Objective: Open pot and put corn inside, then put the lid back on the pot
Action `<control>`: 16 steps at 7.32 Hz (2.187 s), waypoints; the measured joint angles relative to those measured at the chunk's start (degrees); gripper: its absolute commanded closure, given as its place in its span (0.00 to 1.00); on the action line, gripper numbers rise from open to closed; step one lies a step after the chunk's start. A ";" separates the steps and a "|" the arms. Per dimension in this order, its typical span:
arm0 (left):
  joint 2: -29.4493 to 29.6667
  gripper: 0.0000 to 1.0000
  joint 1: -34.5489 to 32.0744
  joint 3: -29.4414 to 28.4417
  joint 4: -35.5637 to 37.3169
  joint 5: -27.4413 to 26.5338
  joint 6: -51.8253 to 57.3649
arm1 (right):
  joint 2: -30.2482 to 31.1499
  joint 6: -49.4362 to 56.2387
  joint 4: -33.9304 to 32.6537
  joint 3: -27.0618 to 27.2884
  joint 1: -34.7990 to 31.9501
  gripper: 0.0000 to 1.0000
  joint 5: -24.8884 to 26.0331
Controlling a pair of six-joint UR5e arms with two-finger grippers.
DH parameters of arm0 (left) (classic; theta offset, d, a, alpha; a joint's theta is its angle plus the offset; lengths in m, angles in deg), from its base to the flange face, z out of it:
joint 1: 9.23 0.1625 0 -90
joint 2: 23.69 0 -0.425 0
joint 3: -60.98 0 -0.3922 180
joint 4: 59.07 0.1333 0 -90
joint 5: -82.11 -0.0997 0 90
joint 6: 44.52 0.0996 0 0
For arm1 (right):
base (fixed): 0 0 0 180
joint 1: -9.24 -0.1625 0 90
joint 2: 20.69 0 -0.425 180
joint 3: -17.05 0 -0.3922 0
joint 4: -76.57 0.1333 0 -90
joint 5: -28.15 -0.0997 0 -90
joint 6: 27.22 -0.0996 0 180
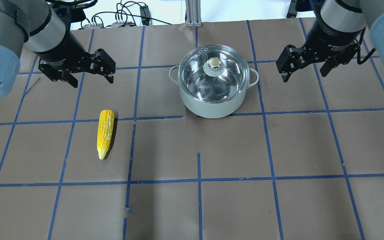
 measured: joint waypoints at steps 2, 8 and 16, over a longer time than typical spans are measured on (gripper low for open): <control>-0.03 0.00 -0.14 -0.03 0.06 -0.01 0.32 | 0.00 0.02 -0.06 -0.07 -1.11 0.00 -0.04; -1.28 0.00 0.19 1.26 -0.05 -0.10 2.69 | -1.51 -0.50 -2.79 -0.20 -3.46 0.01 -0.01; -0.93 0.00 7.86 21.61 21.02 -0.72 15.20 | -25.79 -11.41 -16.44 -14.77 -16.70 0.06 3.92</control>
